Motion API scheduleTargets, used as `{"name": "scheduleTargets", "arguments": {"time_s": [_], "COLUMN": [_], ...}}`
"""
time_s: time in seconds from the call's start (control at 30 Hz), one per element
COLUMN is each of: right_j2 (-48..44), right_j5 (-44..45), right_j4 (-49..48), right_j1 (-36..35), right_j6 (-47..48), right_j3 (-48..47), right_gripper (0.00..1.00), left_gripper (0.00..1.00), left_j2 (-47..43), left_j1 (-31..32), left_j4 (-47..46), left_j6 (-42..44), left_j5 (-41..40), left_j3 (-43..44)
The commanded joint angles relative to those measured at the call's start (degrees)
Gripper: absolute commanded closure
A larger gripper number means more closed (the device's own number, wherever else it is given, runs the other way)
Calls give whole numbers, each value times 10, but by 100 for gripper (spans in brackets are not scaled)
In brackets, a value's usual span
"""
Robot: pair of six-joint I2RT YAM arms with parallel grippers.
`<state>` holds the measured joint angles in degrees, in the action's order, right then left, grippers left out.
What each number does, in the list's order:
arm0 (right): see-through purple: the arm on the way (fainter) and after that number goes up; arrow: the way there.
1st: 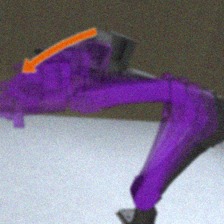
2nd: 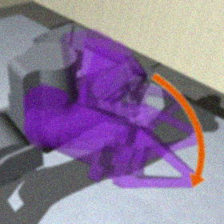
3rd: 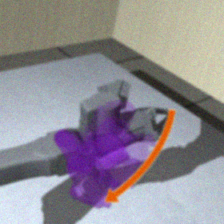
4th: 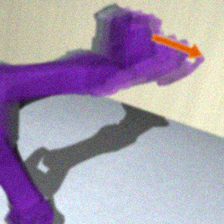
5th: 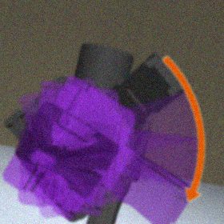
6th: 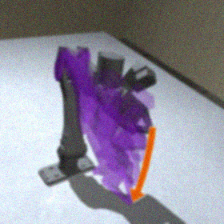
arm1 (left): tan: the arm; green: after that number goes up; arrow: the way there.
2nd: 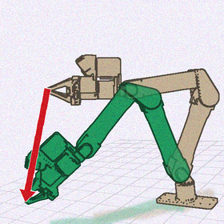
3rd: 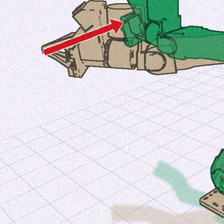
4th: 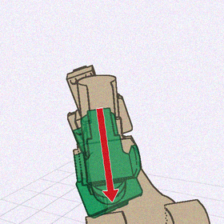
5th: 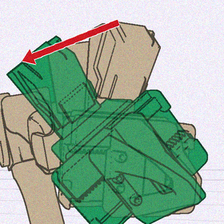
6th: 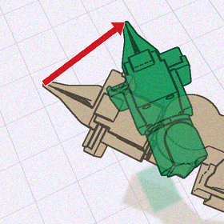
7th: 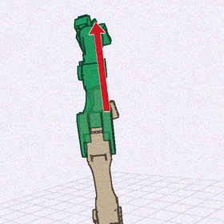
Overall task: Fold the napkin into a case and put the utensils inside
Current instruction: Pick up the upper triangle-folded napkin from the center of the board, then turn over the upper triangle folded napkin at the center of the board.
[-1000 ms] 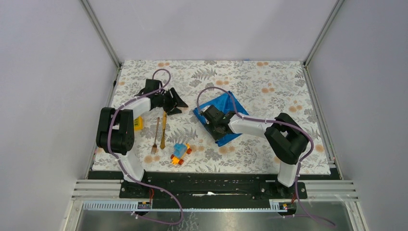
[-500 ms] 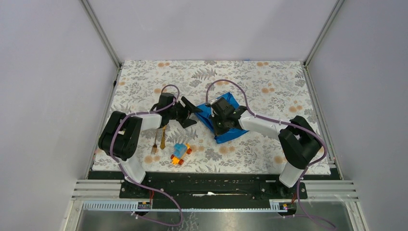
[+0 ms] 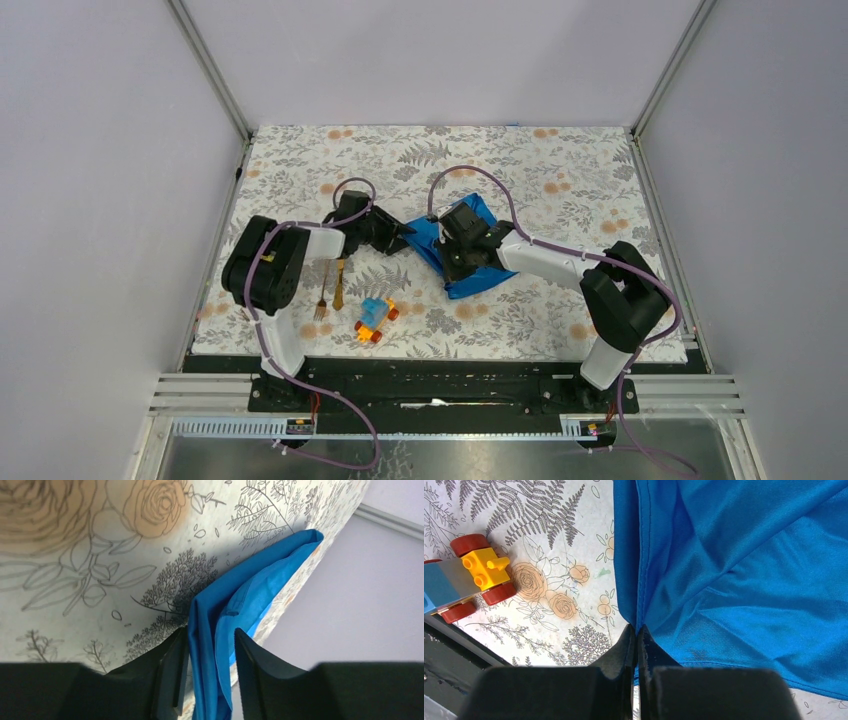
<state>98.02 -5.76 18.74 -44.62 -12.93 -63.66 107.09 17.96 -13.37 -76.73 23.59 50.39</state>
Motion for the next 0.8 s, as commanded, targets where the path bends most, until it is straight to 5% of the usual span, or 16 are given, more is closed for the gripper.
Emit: {"name": "scheduleTargets", "arguments": {"time_s": [0.0,0.27,0.5,0.77], "right_j2": [-25,-28,32,60], "right_j5": [-21,-82,-251,-408], "right_j4": [-14,-50,-208,-627], "right_j1": [3,-1,-37,-7], "right_j6": [-2,-37,-164,-473], "right_j3": [6,9,-76,-5], "right_gripper": [100,100,100,100], "left_gripper": [64,100,100,100], "left_j2": [18,-52,-202,-216], "left_j1": [1,-17,-72,-35], "left_j4": [-24,79,236,305], "left_j6": [15,103,189,324], "left_j5": [-20,-68,-160,-270], "left_j3": [28,71,134,290]}}
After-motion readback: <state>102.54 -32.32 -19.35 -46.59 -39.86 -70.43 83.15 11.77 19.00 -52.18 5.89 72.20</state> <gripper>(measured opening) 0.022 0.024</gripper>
